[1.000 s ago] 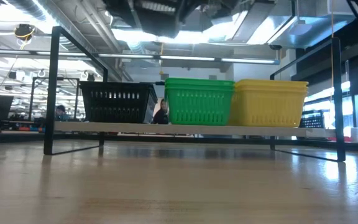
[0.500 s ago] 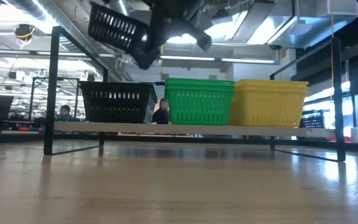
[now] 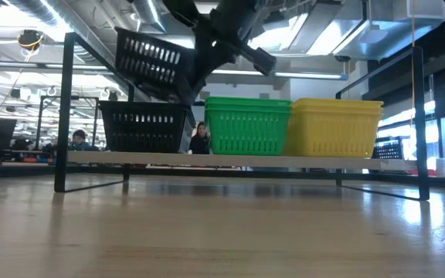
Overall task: Stack baskets on shelf by color
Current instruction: Stack the black bin on top of black bin on the shelf
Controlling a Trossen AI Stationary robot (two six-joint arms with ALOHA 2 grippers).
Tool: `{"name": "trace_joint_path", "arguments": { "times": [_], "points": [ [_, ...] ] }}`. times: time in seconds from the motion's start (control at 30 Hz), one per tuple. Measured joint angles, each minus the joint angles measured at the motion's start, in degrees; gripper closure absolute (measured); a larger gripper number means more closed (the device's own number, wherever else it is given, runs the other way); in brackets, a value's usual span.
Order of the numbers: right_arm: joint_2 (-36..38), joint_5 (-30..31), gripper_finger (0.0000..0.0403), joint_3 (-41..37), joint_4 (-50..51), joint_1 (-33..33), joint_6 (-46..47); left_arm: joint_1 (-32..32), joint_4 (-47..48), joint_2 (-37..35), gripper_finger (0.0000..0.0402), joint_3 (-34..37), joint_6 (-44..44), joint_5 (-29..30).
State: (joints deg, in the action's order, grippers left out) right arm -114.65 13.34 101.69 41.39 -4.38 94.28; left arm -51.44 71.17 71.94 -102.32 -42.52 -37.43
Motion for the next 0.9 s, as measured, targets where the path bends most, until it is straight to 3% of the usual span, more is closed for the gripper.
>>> {"name": "trace_joint_path", "arguments": {
  "times": [0.33, 0.63, 0.9],
  "points": [
    [-0.83, -3.37, 0.0401, -0.02, 1.13, 0.07, -0.25, -0.02, -0.16, 0.0, 0.0328, 0.0, 0.02, 0.04],
    [-0.83, -2.2, 0.0357, -0.02, 0.53, 0.07, -0.39, -0.02, -0.16, 0.01, 0.0328, 0.0, 0.02, 0.42],
    [-0.83, 0.15, 0.0351, -0.02, -2.34, 0.24, -1.7, -0.02, -0.14, 0.02, 0.0328, 0.0, 0.02, 0.48]
  ]
}}
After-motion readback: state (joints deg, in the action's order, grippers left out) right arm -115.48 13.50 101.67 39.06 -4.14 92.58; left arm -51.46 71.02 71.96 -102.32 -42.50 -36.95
